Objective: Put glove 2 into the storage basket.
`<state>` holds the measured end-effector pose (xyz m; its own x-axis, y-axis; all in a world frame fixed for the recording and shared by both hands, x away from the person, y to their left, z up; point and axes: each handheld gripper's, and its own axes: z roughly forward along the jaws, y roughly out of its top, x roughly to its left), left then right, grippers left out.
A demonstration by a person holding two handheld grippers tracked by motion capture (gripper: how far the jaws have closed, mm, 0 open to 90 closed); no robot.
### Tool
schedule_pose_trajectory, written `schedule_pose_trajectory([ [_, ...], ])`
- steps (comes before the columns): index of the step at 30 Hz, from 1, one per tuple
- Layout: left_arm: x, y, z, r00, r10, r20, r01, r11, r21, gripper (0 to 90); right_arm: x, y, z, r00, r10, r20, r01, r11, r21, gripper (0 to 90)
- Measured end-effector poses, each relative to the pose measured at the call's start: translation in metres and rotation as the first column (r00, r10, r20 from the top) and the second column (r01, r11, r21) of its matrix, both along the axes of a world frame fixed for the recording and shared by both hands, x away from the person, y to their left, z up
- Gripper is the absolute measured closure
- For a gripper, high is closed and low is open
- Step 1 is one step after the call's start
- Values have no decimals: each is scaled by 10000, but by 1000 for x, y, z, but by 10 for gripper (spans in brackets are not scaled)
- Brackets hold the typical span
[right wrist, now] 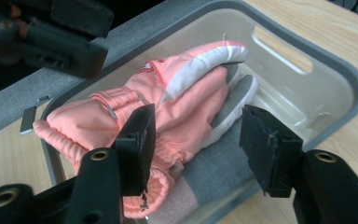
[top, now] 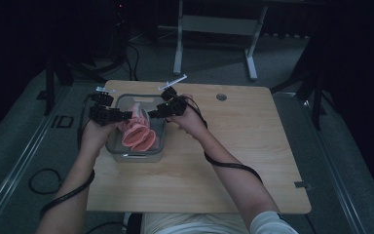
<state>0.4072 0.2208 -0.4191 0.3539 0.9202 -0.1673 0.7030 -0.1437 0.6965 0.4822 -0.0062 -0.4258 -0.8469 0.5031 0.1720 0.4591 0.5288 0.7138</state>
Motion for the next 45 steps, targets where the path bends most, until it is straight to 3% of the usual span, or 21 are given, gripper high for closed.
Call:
schedule_pose_trajectory([
  [4,-4,-13,5,9994,-304,147,304,9995,1,384,-1,-7,1,9999,-51,155,50,10000,42,391],
  [5,-7,-25,9,9975,-665,250,665,9978,24,384,-1,-10,2,9997,-51,233,49,10000,74,378],
  [7,-9,-33,12,9952,-932,300,935,9955,-119,352,-2,-20,2,9992,92,393,-100,9997,220,302],
  [11,-10,-48,13,9896,-1411,267,1415,9898,-138,333,-1,-34,0,9993,106,370,-121,9991,400,268],
  [15,-11,-65,10,9783,-2057,228,2061,9784,-166,259,-1,-48,-3,9993,73,366,-95,9982,590,216],
  [19,-16,-81,8,9721,-2309,421,2312,9729,-38,198,-4,-61,-8,9983,-88,579,55,9984,566,191],
  [25,-26,-107,5,9510,-3040,571,3039,9526,99,146,-11,-83,-16,9973,-337,650,304,9983,507,163],
  [28,-27,-114,4,9451,-3207,621,3209,9471,63,113,-12,-89,-18,9962,-404,767,377,9986,365,161],
  [31,-30,-127,1,9292,-3645,616,3647,9311,85,56,-13,-100,-21,9956,-521,778,500,9983,293,159],
  [36,-32,-142,-5,9177,-3924,618,3904,9197,413,25,-16,-110,-26,9948,-598,824,582,9981,221,158],
  [45,-42,-165,-19,8777,-4704,910,4666,8824,608,25,-19,-130,-40,9948,-806,626,793,9966,227,157],
])
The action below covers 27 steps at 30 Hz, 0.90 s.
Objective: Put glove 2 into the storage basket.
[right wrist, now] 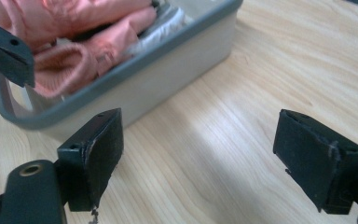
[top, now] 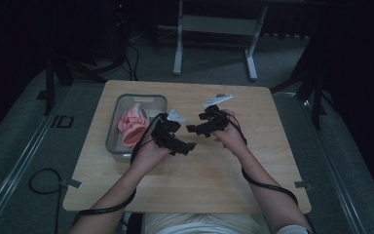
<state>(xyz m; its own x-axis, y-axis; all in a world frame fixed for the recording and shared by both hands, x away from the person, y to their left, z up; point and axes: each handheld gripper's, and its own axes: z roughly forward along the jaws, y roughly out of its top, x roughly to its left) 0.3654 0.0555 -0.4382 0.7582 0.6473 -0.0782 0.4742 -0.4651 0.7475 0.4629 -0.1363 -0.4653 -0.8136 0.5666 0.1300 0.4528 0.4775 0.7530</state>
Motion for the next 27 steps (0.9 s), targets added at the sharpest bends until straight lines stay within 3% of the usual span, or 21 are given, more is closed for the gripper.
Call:
schedule_pose_trajectory([
  [3,-5,-9,-7,9990,-450,-61,449,9990,-79,26,-2,-6,-6,10000,-49,-25,49,9999,-126,156],
  [7,-9,-18,-19,9976,-675,-149,675,9977,-20,25,-6,-12,-14,9999,-23,-132,19,9996,-279,147],
  [10,-13,-23,-27,9969,-779,-55,778,9969,-117,25,-8,-15,-19,10000,-39,-59,37,9991,-424,148],
  [12,-16,-26,-32,9962,-826,260,829,9965,-101,25,-11,-20,-26,9998,-106,-153,100,9993,-358,148],
  [21,-27,-35,-56,9932,-1096,396,1095,9940,58,25,-23,-34,-45,9995,-289,-93,285,9989,-381,148],
  [27,-35,-36,-70,9879,-1432,593,1443,9894,-140,25,-34,-36,-56,10000,-57,-77,54,9991,-432,148],
])
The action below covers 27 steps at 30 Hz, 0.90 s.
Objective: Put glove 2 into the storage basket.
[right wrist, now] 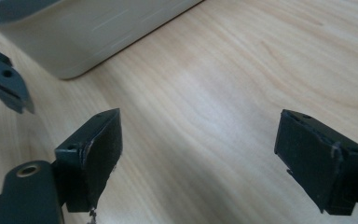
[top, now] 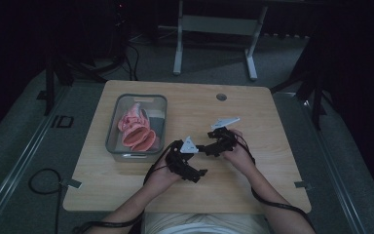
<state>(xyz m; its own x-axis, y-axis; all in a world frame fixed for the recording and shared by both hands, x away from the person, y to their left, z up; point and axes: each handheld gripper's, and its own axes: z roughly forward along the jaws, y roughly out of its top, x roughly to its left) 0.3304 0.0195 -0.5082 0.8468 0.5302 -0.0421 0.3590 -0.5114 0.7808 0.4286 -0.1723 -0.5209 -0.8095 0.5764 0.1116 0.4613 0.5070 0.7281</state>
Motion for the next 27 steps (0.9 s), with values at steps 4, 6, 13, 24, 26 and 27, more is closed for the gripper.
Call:
schedule_pose_trajectory([
  [4,-5,0,-10,9993,-335,152,333,9993,157,26,-9,-4,-5,9999,51,99,-51,10000,-13,150],
  [6,-6,0,-14,9993,-356,62,355,9992,155,26,-13,-7,-6,9998,-41,192,42,10000,-86,150],
  [13,-12,0,-26,9982,-598,-11,598,9982,11,26,-22,-22,-10,9991,-343,235,347,9992,-198,155],
  [24,-16,9,-34,9990,-456,-4,456,9990,43,26,-34,-46,-12,9946,-899,519,896,9959,80,161],
  [26,-18,9,-34,9989,-343,321,336,9992,218,26,-37,-49,-14,9932,-995,605,1002,9949,-78,161],
  [27,-18,9,-33,9987,-356,357,347,9991,261,26,-38,-51,-15,9932,-1012,571,1018,9948,-73,160],
])
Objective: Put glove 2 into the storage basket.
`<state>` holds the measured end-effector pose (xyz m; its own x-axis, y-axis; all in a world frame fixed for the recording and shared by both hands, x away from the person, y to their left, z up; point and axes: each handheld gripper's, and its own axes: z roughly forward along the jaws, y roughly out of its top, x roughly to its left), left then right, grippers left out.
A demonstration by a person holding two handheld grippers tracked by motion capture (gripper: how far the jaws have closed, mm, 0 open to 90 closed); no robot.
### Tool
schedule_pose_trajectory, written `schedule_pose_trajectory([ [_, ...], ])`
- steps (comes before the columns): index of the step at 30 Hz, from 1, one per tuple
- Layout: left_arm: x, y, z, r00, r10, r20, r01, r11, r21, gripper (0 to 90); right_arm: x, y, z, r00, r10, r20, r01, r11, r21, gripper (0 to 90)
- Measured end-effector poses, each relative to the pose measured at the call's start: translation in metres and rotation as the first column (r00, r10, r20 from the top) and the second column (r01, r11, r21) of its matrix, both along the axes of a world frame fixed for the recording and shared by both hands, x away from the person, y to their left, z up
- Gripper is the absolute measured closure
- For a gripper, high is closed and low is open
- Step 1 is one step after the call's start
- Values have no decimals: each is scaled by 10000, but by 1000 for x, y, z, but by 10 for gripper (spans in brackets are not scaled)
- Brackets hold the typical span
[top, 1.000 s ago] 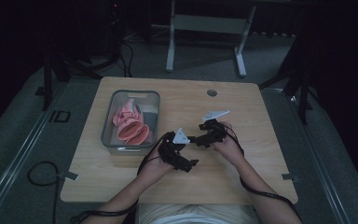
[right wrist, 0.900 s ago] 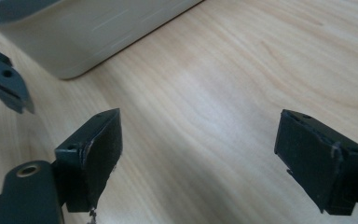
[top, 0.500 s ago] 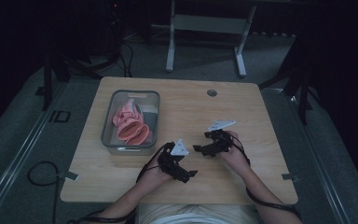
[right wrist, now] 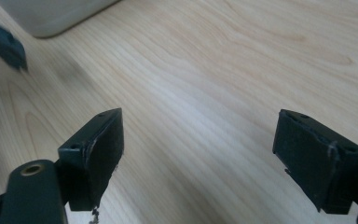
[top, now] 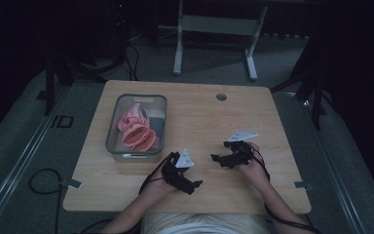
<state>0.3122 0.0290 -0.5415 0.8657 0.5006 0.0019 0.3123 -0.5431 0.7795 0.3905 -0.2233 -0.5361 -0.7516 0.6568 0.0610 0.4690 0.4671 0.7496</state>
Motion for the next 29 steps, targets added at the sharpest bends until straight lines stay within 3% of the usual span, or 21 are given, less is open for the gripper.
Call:
schedule_pose_trajectory([
  [4,-2,2,1,10000,16,-31,-17,9998,-178,25,-3,-7,-6,9999,0,-120,-1,10000,-22,159],
  [7,-4,2,1,9999,15,151,-15,10000,-5,31,-5,-12,-9,9997,88,-213,-89,10000,-24,156],
  [11,-8,4,1,9996,55,266,-52,9999,-104,31,-7,-17,-14,9996,130,-251,-133,9999,-86,151],
  [15,-10,8,-2,9997,170,149,-167,9997,-167,31,-7,-23,-17,9997,-12,-224,14,10000,69,151],
  [29,-10,11,-10,9995,314,57,-315,9994,126,31,-5,-23,-20,9999,97,-26,-98,9998,-155,148],
])
